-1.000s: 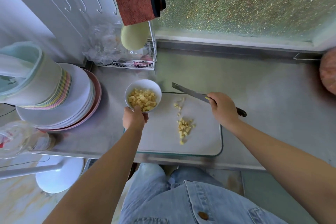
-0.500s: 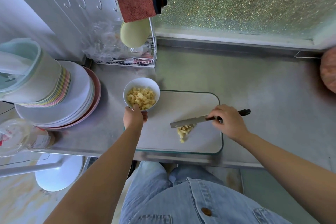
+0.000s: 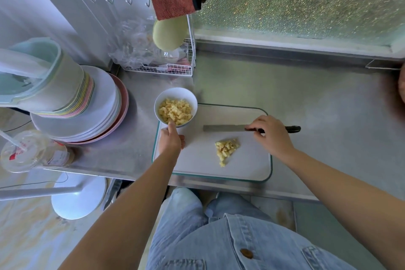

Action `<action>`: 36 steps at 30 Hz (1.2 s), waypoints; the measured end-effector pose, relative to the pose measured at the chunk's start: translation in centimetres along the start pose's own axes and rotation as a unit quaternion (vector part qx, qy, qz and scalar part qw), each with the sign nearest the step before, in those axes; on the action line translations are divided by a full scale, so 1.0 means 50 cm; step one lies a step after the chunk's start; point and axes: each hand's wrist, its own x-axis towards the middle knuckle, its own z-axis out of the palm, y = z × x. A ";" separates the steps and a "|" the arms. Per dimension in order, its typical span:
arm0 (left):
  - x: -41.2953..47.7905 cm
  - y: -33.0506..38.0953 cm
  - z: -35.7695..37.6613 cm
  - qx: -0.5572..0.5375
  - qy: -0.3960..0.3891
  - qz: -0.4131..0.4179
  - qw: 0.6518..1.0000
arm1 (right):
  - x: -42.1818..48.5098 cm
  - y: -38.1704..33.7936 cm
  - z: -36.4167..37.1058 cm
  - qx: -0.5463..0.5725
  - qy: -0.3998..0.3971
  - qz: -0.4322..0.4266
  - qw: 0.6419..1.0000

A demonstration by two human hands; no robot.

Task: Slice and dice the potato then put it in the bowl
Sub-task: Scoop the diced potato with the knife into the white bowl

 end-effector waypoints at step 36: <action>-0.107 -0.146 0.111 0.164 -0.024 0.260 0.951 | -0.177 0.048 0.037 0.249 0.046 0.330 0.910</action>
